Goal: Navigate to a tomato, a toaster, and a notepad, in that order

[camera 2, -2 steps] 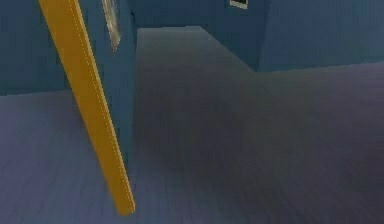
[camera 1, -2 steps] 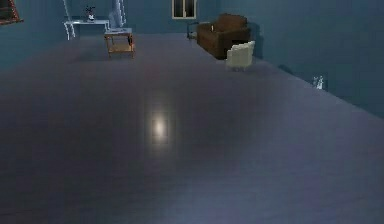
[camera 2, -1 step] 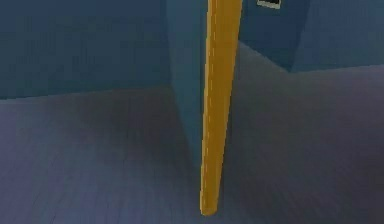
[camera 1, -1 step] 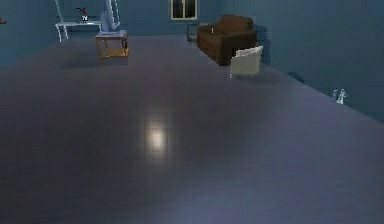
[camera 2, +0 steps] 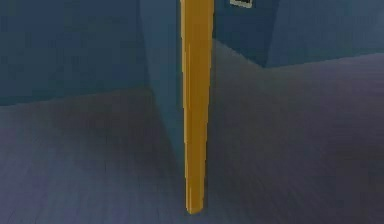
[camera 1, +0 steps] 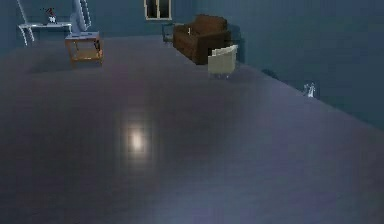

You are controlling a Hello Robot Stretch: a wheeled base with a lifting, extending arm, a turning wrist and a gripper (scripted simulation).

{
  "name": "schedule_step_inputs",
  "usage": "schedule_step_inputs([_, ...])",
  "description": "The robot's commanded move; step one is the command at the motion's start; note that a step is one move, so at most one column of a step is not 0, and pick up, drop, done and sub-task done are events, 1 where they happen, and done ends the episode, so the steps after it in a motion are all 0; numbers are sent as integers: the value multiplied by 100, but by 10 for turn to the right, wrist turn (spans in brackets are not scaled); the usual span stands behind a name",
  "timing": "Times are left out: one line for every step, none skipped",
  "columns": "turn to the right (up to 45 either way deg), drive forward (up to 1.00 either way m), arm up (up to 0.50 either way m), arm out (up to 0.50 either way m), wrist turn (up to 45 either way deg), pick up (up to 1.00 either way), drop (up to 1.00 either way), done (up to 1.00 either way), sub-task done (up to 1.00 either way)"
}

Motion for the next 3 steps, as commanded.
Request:
schedule_step_inputs([0, 100, 0, 0, 0, 0, 0, 0, 0])
schedule_step_inputs([0, 100, 0, 0, 0, 0, 0, 0, 0])
schedule_step_inputs([30, 0, 0, 0, 0, 0, 0, 0, 0])
